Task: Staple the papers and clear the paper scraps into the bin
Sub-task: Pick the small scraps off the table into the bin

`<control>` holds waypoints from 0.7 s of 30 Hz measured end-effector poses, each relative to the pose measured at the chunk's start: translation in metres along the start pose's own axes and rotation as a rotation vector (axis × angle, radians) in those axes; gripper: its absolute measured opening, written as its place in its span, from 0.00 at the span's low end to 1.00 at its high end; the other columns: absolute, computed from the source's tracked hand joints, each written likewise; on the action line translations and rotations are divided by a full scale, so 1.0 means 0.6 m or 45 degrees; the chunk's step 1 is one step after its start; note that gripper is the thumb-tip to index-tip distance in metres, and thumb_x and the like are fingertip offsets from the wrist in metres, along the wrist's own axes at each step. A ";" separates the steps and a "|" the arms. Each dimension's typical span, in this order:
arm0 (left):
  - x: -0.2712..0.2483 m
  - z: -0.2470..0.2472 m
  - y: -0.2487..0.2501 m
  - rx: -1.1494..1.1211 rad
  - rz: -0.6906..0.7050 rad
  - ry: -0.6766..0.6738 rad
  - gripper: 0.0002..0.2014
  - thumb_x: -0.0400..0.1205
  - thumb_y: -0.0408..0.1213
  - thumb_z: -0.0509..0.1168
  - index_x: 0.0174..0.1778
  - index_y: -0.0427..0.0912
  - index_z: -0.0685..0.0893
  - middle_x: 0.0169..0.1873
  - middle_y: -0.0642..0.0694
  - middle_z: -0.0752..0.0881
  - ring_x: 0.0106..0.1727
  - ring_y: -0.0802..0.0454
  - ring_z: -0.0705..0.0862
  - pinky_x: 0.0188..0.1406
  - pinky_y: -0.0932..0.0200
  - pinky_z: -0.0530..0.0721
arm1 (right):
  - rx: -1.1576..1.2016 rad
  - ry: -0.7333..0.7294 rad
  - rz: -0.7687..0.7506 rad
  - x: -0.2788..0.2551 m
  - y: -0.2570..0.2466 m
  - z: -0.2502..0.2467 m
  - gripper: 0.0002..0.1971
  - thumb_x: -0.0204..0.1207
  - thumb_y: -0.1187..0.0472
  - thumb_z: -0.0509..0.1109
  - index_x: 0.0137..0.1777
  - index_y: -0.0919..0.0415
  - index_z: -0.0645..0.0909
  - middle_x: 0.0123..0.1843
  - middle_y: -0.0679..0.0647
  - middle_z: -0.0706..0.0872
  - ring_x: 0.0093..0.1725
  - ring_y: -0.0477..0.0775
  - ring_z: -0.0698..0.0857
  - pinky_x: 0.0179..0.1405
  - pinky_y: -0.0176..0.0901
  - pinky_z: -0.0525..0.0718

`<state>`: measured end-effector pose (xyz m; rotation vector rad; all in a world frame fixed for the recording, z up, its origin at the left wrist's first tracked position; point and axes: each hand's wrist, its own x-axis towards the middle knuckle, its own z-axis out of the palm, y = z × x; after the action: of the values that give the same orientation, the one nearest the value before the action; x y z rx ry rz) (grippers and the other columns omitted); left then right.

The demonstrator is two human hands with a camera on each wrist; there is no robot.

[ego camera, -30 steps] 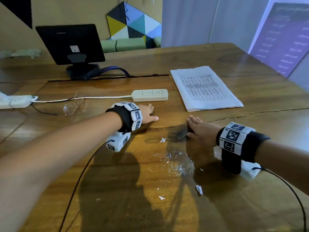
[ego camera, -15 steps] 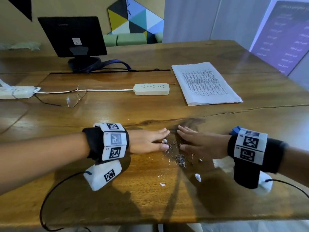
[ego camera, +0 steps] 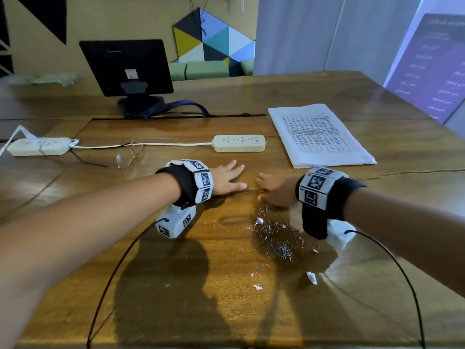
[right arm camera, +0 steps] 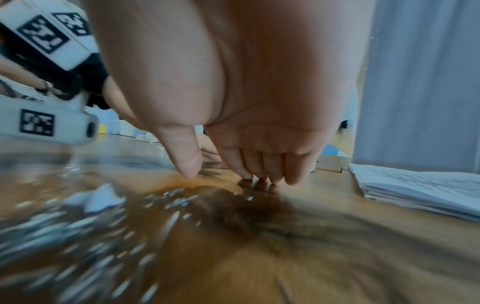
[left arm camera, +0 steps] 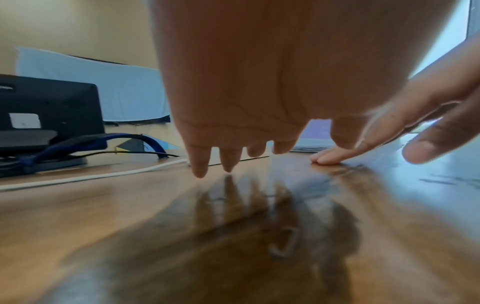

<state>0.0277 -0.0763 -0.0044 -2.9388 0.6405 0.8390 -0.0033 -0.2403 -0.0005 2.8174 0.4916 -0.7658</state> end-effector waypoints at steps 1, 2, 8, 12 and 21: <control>0.001 0.003 0.010 0.001 0.022 -0.015 0.34 0.85 0.59 0.43 0.83 0.49 0.39 0.83 0.46 0.37 0.85 0.40 0.44 0.84 0.43 0.48 | 0.025 0.002 -0.036 -0.013 -0.002 0.010 0.33 0.86 0.48 0.49 0.83 0.65 0.45 0.86 0.59 0.43 0.84 0.58 0.52 0.83 0.53 0.55; 0.000 0.007 0.019 0.016 0.034 -0.031 0.34 0.85 0.59 0.42 0.83 0.48 0.40 0.84 0.47 0.37 0.85 0.40 0.44 0.84 0.43 0.47 | 0.051 0.011 -0.079 -0.029 -0.003 0.019 0.34 0.85 0.47 0.49 0.83 0.65 0.42 0.85 0.59 0.41 0.85 0.57 0.49 0.84 0.52 0.53; -0.056 0.040 0.052 0.112 0.086 -0.065 0.37 0.84 0.61 0.38 0.83 0.40 0.39 0.83 0.44 0.37 0.85 0.47 0.40 0.84 0.46 0.48 | 0.135 -0.067 -0.244 -0.116 0.000 0.078 0.38 0.83 0.40 0.47 0.83 0.61 0.37 0.84 0.53 0.33 0.85 0.51 0.42 0.84 0.51 0.48; -0.139 0.076 0.070 0.086 0.210 -0.163 0.42 0.79 0.67 0.38 0.81 0.43 0.34 0.81 0.46 0.31 0.84 0.53 0.37 0.85 0.48 0.50 | 0.194 -0.137 -0.229 -0.144 0.009 0.068 0.36 0.82 0.40 0.50 0.84 0.56 0.41 0.85 0.47 0.38 0.84 0.51 0.51 0.84 0.49 0.51; -0.128 0.043 -0.021 0.006 -0.080 -0.035 0.47 0.72 0.69 0.33 0.81 0.41 0.32 0.82 0.44 0.34 0.84 0.49 0.38 0.83 0.50 0.47 | 0.138 -0.004 -0.136 -0.087 -0.014 0.018 0.31 0.84 0.46 0.53 0.81 0.62 0.55 0.86 0.57 0.50 0.81 0.59 0.64 0.81 0.54 0.63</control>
<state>-0.0397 -0.0324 0.0112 -2.9206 0.5453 0.8686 -0.0537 -0.2492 0.0164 2.9083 0.6223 -0.8410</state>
